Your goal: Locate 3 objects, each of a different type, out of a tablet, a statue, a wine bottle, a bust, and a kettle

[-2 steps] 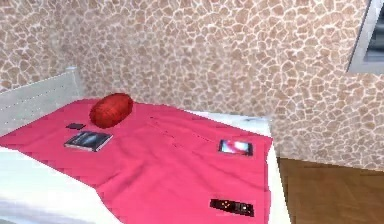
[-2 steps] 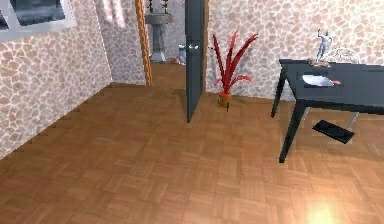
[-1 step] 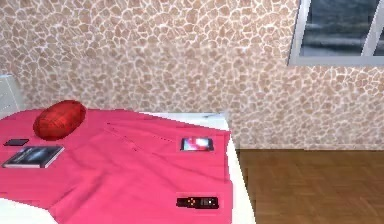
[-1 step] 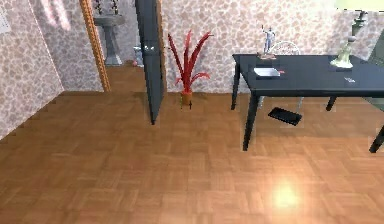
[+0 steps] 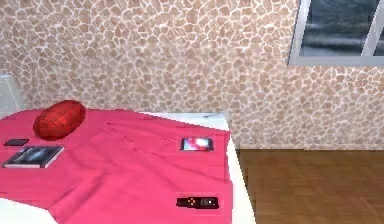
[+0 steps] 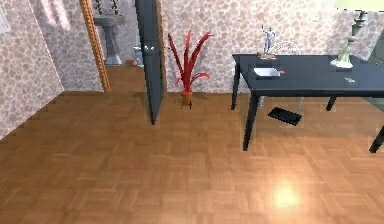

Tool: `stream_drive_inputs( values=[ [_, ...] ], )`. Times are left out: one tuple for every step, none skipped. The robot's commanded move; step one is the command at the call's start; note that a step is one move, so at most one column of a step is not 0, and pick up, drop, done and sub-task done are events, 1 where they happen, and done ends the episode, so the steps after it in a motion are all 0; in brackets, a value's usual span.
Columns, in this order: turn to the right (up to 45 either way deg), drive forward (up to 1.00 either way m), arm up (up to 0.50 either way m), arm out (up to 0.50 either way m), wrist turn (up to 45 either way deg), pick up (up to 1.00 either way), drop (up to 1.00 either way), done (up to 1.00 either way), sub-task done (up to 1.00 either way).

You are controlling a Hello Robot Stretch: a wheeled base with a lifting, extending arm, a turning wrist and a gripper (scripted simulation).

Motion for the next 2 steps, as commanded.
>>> stream_drive_inputs(
  values=[
    [45.0,0.00,0.00,0.00,0.0,0.00,0.00,0.00,0.00],
    [42.0,0.00,0.00,0.00,0.0,0.00,0.00,0.00,0.00]
  ],
)
